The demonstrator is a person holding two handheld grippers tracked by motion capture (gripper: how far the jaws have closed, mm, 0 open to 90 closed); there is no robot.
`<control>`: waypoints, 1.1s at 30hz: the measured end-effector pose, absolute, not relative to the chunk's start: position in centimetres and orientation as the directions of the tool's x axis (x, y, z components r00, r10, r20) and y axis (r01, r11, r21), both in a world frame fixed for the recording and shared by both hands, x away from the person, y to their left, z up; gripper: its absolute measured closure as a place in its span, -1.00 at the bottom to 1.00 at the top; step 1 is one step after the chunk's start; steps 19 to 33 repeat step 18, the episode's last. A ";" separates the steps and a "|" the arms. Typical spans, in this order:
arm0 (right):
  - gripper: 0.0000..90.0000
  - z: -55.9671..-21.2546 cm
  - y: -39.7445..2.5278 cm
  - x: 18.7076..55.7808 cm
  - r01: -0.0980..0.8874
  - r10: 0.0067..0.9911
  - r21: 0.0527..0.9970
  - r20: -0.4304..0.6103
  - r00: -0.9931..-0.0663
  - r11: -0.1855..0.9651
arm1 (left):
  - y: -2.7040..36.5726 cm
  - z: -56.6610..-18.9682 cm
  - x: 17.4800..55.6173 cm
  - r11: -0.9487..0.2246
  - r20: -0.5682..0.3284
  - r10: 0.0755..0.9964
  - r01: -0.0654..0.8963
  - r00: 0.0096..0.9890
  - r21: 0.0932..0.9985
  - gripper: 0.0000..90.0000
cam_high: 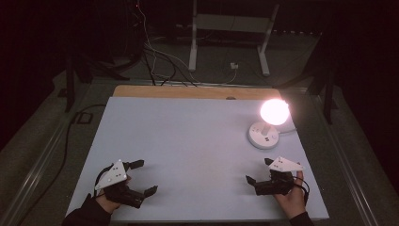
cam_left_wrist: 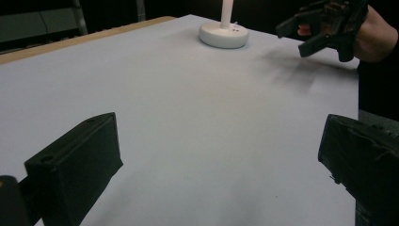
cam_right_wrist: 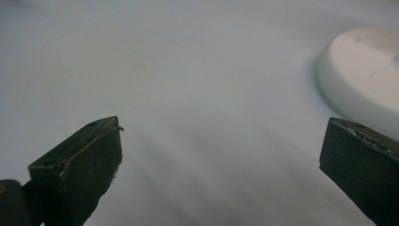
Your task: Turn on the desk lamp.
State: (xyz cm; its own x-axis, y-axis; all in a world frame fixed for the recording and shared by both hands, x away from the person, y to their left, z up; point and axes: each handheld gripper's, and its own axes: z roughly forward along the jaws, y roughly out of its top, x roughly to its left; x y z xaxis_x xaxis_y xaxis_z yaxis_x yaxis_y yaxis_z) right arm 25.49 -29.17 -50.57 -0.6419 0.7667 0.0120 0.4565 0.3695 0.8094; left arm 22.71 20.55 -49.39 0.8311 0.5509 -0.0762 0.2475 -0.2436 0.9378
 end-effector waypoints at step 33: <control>-1.00 -51.9 -29.2 25.6 0.510 0.760 0.741 -0.001 -0.650 0.437 | 20.5 -49.4 22.8 -0.243 -0.077 0.554 0.250 0.829 0.937 -0.99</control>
